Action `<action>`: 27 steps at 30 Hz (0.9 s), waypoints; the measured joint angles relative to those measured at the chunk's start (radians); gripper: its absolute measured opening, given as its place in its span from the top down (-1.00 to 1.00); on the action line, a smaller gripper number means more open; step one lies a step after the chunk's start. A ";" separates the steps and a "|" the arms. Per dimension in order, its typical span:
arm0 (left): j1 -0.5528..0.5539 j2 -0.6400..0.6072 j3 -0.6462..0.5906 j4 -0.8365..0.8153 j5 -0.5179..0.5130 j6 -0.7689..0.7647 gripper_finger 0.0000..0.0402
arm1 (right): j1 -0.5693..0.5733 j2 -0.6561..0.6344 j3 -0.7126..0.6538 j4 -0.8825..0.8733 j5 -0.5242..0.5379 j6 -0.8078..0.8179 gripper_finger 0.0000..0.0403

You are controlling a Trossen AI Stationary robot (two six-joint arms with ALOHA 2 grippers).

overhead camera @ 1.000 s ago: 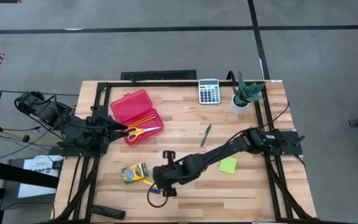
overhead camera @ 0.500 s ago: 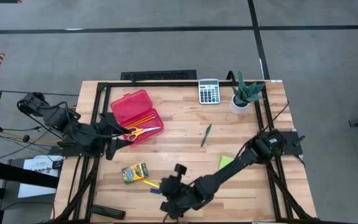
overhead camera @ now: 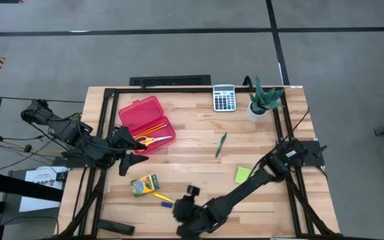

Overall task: Pack school essentials
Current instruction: Put the yellow pen into the red supply box

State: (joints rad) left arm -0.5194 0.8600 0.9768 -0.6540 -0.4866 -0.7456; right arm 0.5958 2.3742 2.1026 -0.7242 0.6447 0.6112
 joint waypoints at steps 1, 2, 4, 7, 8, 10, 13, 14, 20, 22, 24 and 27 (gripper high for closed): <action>0.000 0.000 0.000 0.003 -0.015 0.000 -0.15 | 0.001 -0.039 0.002 -0.081 0.027 -0.011 0.13; 0.000 -0.001 0.000 0.010 -0.027 0.000 -0.15 | 0.002 -0.077 0.004 -0.168 0.058 -0.014 0.13; 0.000 0.000 0.000 0.026 -0.044 -0.001 -0.15 | 0.000 -0.141 0.006 -0.352 0.102 -0.006 0.15; 0.000 -0.001 0.000 0.037 -0.062 -0.003 -0.15 | 0.000 -0.223 0.001 -0.591 0.162 0.012 0.18; 0.001 -0.001 0.000 0.040 -0.068 -0.007 -0.15 | 0.002 -0.257 0.001 -0.655 0.179 0.027 0.20; 0.008 -0.001 0.000 0.041 -0.078 -0.015 -0.15 | 0.014 -0.354 -0.031 -0.780 0.236 0.099 0.23; 0.019 0.000 0.000 0.041 -0.087 -0.025 -0.15 | 0.047 -0.548 -0.220 -0.840 0.287 0.263 0.30; 0.021 -0.001 0.000 0.041 -0.092 -0.027 -0.15 | 0.063 -0.624 -0.315 -0.815 0.292 0.306 0.32; 0.050 -0.001 0.000 0.041 -0.106 -0.035 -0.15 | 0.110 -1.133 -0.978 -0.316 0.330 0.525 0.43; 0.059 -0.001 0.000 0.040 -0.109 -0.045 -0.15 | 0.091 -1.231 -1.193 0.059 0.307 0.451 0.43; 0.062 -0.001 0.000 0.040 -0.108 -0.045 -0.15 | 0.072 -1.273 -1.375 0.452 0.240 0.297 0.42; 0.063 -0.001 0.000 0.040 -0.105 -0.052 -0.15 | 0.031 -1.225 -1.547 0.909 0.150 0.145 0.37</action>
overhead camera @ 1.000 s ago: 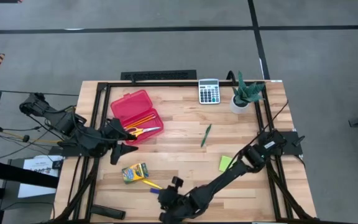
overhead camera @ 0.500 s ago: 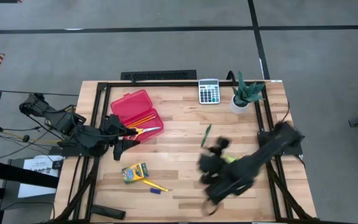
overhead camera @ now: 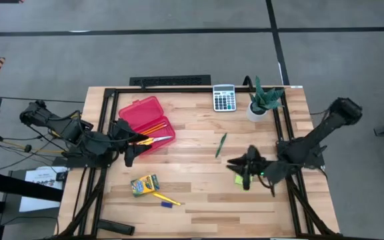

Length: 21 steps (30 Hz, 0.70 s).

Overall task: Pack school essentials
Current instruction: Put the yellow pen into the red supply box

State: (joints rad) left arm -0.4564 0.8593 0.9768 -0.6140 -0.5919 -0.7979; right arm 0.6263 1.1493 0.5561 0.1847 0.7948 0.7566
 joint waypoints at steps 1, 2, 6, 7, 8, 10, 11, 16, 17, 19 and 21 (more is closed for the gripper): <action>0.000 0.000 0.000 0.000 0.000 -0.005 -0.15 | -0.016 0.042 -0.029 0.093 -0.008 -0.020 0.35; 0.000 0.000 0.000 -0.001 0.001 -0.010 -0.15 | -0.026 0.091 -0.042 0.141 -0.007 -0.034 0.32; 0.000 0.000 0.000 -0.005 0.002 -0.018 -0.15 | -0.052 0.300 0.018 0.268 -0.024 -0.106 0.21; 0.000 0.000 0.000 -0.007 0.002 -0.018 -0.15 | -0.055 0.353 0.046 0.277 -0.037 -0.123 0.18; 0.000 0.000 0.000 -0.008 0.002 -0.018 -0.15 | -0.059 0.407 0.080 0.275 -0.043 -0.136 0.14; 0.000 0.000 0.000 -0.012 0.002 -0.018 -0.15 | -0.070 0.504 0.157 0.280 -0.053 -0.145 0.05; 0.000 0.000 0.000 -0.014 0.002 -0.018 -0.15 | -0.076 0.543 0.195 0.280 -0.060 -0.146 0.01; 0.000 0.000 0.000 -0.030 0.002 -0.016 -0.15 | -0.102 0.720 0.375 0.269 -0.160 -0.170 -0.18; 0.000 0.000 0.000 -0.030 0.002 -0.016 -0.15 | -0.104 0.752 0.412 0.272 -0.174 -0.184 -0.20; 0.000 0.000 0.000 -0.030 0.002 -0.012 -0.15 | -0.102 0.813 0.485 0.274 -0.176 -0.227 -0.23; 0.000 0.000 0.000 -0.032 0.006 -0.011 -0.15 | -0.094 0.872 0.558 0.268 -0.176 -0.278 -0.23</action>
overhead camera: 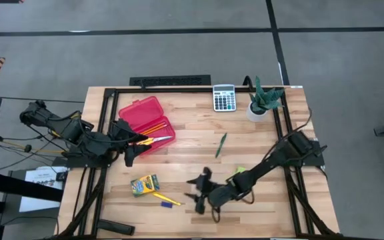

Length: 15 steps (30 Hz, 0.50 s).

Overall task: Pack school essentials
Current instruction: Put the yellow pen into the red supply box

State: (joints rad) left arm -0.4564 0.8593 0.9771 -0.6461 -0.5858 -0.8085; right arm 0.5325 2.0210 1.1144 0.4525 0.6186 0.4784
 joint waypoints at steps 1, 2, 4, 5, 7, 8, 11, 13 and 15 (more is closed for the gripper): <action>0.000 0.000 0.000 -0.001 0.003 0.000 -0.15 | 0.004 0.029 0.040 -0.002 -0.001 -0.028 -0.23; 0.000 0.000 0.000 0.000 0.004 0.000 -0.15 | 0.009 0.055 0.074 -0.008 -0.003 -0.052 -0.23; 0.000 0.000 0.000 0.000 0.004 0.000 -0.15 | 0.016 0.101 0.137 -0.032 -0.011 -0.067 -0.23; 0.000 0.000 0.000 -0.001 0.006 0.001 -0.15 | 0.019 0.121 0.164 -0.053 -0.012 -0.068 -0.23; 0.000 0.000 0.000 0.000 0.014 0.008 -0.15 | 0.019 0.160 0.206 -0.073 -0.014 -0.063 -0.23; 0.000 0.000 0.000 -0.001 0.020 0.012 -0.15 | 0.019 0.175 0.218 -0.083 -0.013 -0.062 -0.23; 0.000 0.000 0.000 -0.002 0.030 0.014 -0.15 | 0.016 0.220 0.254 -0.080 -0.009 -0.060 -0.23; 0.000 0.000 0.000 0.000 0.030 0.014 -0.15 | 0.014 0.245 0.277 -0.078 -0.006 -0.057 -0.23; 0.000 0.000 0.000 0.000 0.030 0.014 -0.15 | 0.014 0.277 0.298 -0.069 -0.007 -0.046 -0.23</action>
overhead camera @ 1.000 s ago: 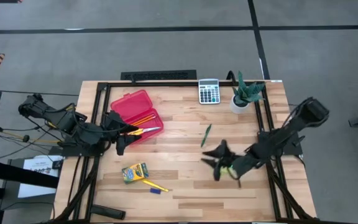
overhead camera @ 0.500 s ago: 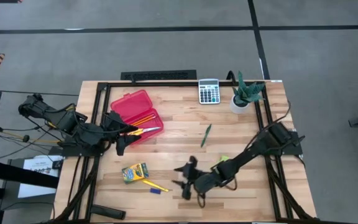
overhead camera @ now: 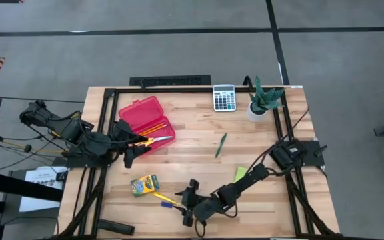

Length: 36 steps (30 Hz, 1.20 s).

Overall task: Pack school essentials
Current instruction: Put the yellow pen into the red supply box

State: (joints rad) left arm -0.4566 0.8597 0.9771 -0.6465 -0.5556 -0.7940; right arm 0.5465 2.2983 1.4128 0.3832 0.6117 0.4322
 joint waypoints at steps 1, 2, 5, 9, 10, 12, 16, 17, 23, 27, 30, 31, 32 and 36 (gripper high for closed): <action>0.000 0.000 0.000 0.000 0.000 0.000 -0.15 | 0.000 0.016 0.005 -0.009 0.000 0.007 -0.23; 0.000 0.000 0.000 0.000 0.000 0.000 -0.15 | 0.000 0.034 0.013 -0.012 -0.001 0.014 -0.23; 0.000 0.000 0.000 -0.001 0.001 0.000 -0.15 | 0.001 0.081 0.032 -0.009 0.001 0.055 -0.23; 0.000 0.000 0.000 -0.014 0.001 0.000 -0.15 | 0.004 0.117 0.042 -0.005 0.039 0.135 -0.23; 0.000 0.000 0.000 -0.019 0.000 0.000 -0.15 | 0.006 0.121 0.044 -0.017 0.062 0.158 -0.23; 0.000 0.000 0.000 -0.022 0.001 0.000 -0.15 | 0.005 0.120 0.046 -0.077 0.079 0.189 -0.19; 0.000 0.000 0.000 -0.022 0.001 0.000 -0.15 | 0.005 0.118 0.048 -0.191 0.087 0.190 0.04; 0.000 0.000 0.000 -0.022 0.001 0.000 -0.15 | 0.005 0.119 0.048 -0.209 0.086 0.182 0.11; 0.000 0.000 0.000 -0.022 0.001 0.001 -0.15 | 0.003 0.117 0.046 -0.234 0.084 0.165 0.48; 0.000 0.000 0.000 -0.022 0.000 0.001 -0.15 | 0.002 0.116 0.044 -0.235 0.077 0.139 0.67; 0.000 0.000 0.000 -0.022 0.000 0.001 -0.15 | 0.002 0.115 0.044 -0.236 0.072 0.136 0.85; 0.000 0.000 0.000 -0.022 0.000 0.001 -0.15 | 0.003 0.110 0.044 -0.238 0.068 0.145 0.90; 0.000 0.000 0.000 -0.022 0.000 0.001 -0.15 | 0.002 0.103 0.043 -0.243 0.056 0.155 0.92; 0.000 0.000 0.000 -0.021 0.000 0.001 -0.15 | 0.000 0.075 0.041 -0.255 0.041 0.207 0.91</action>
State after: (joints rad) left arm -0.4564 0.8593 0.9771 -0.6670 -0.5556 -0.7933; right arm 0.5461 2.3733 1.4535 0.1285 0.6529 0.6388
